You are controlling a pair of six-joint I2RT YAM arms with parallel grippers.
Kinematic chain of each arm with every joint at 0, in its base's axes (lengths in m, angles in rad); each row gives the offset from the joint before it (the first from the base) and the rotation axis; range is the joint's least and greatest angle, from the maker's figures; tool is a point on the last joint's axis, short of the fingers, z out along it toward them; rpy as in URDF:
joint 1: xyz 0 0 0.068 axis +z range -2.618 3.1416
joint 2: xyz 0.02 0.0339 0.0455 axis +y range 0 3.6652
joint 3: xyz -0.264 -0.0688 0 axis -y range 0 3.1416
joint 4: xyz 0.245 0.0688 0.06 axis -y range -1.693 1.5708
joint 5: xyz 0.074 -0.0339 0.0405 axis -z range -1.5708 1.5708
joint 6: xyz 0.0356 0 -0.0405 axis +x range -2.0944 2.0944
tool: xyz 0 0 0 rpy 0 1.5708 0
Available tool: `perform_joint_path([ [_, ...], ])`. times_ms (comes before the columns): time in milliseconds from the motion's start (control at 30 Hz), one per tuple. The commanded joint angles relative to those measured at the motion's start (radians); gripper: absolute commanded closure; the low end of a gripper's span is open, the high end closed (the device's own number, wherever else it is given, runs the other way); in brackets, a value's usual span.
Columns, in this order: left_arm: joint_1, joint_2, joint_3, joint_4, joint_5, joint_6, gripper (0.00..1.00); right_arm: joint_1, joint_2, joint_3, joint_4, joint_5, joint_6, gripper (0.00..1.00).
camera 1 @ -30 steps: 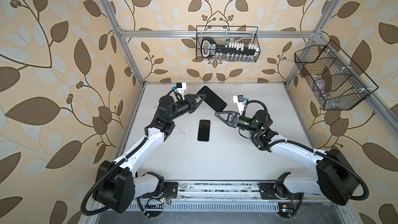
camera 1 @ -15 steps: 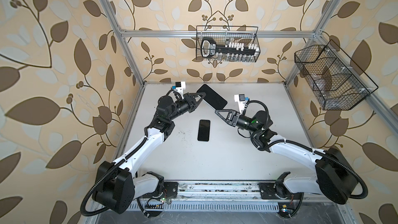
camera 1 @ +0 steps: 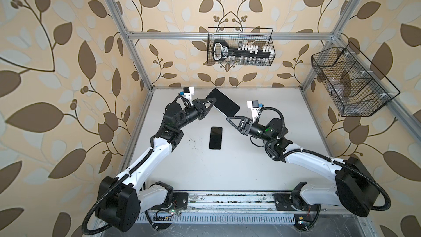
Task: Take the phone out of the phone case
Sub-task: Remove the phone case from the phone.
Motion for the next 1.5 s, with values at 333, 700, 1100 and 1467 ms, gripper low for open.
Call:
perform_joint_path([
  [333, -0.030, -0.043, -0.021, -0.070, -0.156, -0.032, 1.00, 0.038, -0.046, 0.044, -0.066, 0.076, -0.198, 0.84],
  [700, -0.075, -0.026, -0.028, -0.058, -0.179, -0.039, 1.00, 0.043, -0.042, 0.054, -0.065, 0.104, -0.208, 0.77],
  [1100, -0.093, -0.005, -0.045, -0.018, -0.173, -0.037, 1.00, 0.041, -0.032, 0.062, -0.011, 0.087, -0.162, 0.68],
  [1467, -0.093, 0.002, -0.068, 0.011, -0.167, -0.051, 1.00, 0.026, -0.024, 0.058, 0.044, 0.069, -0.122, 0.75],
])
